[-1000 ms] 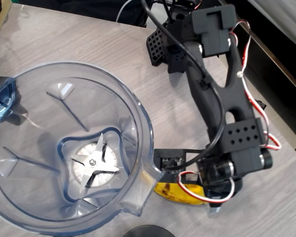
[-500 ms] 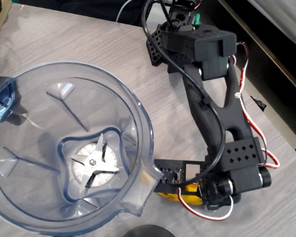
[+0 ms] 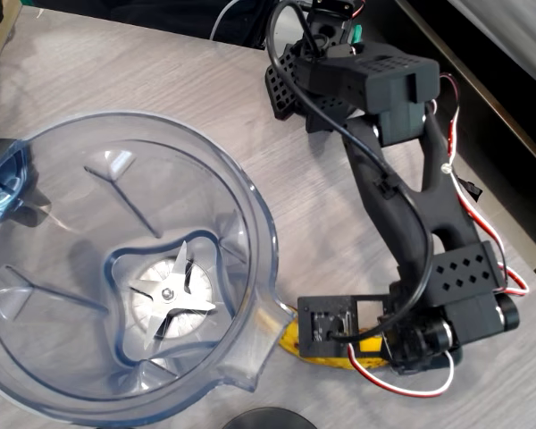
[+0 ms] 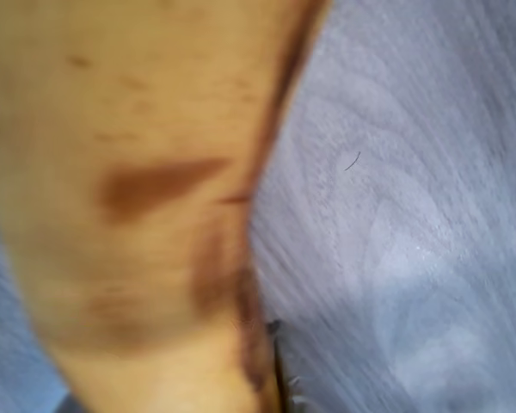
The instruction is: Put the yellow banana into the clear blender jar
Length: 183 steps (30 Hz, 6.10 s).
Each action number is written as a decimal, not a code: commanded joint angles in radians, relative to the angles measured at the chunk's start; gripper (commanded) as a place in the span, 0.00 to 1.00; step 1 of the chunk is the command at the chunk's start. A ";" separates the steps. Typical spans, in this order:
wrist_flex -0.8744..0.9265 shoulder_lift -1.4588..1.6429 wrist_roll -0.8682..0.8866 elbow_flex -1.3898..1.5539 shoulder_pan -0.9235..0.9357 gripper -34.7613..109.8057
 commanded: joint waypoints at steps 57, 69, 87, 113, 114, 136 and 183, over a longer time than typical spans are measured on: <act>0.152 1.002 -0.204 -0.600 -0.193 0.28; 0.055 1.223 -0.218 -0.592 0.084 0.28; -0.075 0.732 -0.043 -0.595 0.693 0.28; 0.202 0.420 -0.017 -0.600 0.657 0.29; 0.219 0.403 -0.017 -0.600 0.658 0.29; 0.227 0.324 -0.026 -0.600 0.707 0.40; -0.348 2.421 -0.141 1.548 0.403 0.24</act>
